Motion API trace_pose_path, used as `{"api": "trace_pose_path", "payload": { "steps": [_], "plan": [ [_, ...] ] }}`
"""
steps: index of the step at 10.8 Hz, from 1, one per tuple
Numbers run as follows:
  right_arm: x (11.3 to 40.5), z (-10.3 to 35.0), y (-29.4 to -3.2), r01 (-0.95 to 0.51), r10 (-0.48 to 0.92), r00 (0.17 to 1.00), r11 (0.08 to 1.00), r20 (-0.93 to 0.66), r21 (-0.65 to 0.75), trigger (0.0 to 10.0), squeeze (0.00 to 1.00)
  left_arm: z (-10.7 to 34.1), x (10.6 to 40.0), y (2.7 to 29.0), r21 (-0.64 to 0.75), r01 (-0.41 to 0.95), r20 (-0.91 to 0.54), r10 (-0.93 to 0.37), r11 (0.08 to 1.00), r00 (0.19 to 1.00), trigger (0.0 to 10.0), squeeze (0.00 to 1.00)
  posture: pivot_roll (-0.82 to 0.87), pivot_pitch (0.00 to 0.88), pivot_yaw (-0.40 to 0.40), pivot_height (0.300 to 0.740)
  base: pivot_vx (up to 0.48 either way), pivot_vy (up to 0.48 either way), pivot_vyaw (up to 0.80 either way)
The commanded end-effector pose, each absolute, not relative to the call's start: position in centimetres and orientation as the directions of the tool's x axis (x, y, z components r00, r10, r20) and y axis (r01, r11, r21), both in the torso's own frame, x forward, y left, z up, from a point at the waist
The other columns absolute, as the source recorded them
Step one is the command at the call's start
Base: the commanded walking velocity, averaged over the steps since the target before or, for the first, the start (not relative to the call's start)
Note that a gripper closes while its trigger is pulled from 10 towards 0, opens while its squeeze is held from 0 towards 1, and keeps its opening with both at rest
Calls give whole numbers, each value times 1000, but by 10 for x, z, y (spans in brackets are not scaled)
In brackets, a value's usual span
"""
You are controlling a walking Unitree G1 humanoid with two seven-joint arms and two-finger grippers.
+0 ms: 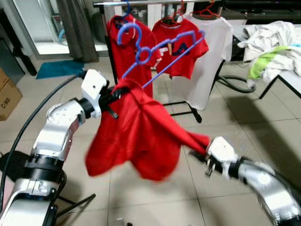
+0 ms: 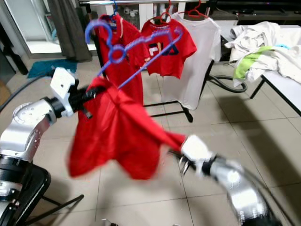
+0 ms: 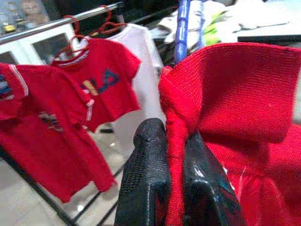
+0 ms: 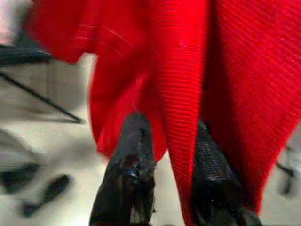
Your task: Hang hanger
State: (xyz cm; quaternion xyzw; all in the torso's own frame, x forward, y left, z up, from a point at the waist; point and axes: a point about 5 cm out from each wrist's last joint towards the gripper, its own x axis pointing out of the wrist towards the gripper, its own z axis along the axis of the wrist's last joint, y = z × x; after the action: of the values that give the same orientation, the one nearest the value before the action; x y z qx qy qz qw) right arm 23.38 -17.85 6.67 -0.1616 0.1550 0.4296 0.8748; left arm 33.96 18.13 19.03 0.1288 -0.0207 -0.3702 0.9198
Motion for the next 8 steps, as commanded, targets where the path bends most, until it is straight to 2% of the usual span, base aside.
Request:
{"api": "trace_pose_path", "payload": {
  "steps": [1, 4, 5, 6, 7, 8],
  "plan": [
    [221, 68, -172, -843, 750, 514, 532, -416, -82, 10000, 1000, 219, 342, 188, 303, 673, 22, -710, 675, 703, 0, 0, -40, 0, 47, 740, 0, 0, 0],
    [195, 74, -163, -883, 816, 420, 468, -397, 26, 10000, 1000, 228, 349, 184, 321, 760, -40, -794, 565, 607, 0, 0, -48, 0, 60, 740, 0, 0, 0],
    [191, 68, -158, -854, 797, 438, 513, -415, 85, 10000, 1000, 233, 348, 182, 295, 820, -57, -847, 491, 528, 0, 0, -45, 0, 61, 740, 0, 0, 0],
    [199, 73, -149, -823, 792, 500, 560, -349, 91, 10000, 1000, 238, 345, 178, 273, 866, -69, -890, 418, 451, 0, 0, -40, 0, 59, 740, 0, 0, 0],
    [212, 79, -141, -789, 755, 573, 614, -319, 37, 10000, 1000, 244, 342, 172, 254, 900, -58, -923, 354, 380, 0, 0, -37, 0, 58, 740, 0, 0, 0],
    [222, 83, -136, -765, 731, 612, 644, -303, 12, 10000, 1000, 248, 343, 168, 254, 909, -44, -936, 329, 350, 0, 0, -36, 0, 61, 740, 0, 0, 0]
  ]
}}
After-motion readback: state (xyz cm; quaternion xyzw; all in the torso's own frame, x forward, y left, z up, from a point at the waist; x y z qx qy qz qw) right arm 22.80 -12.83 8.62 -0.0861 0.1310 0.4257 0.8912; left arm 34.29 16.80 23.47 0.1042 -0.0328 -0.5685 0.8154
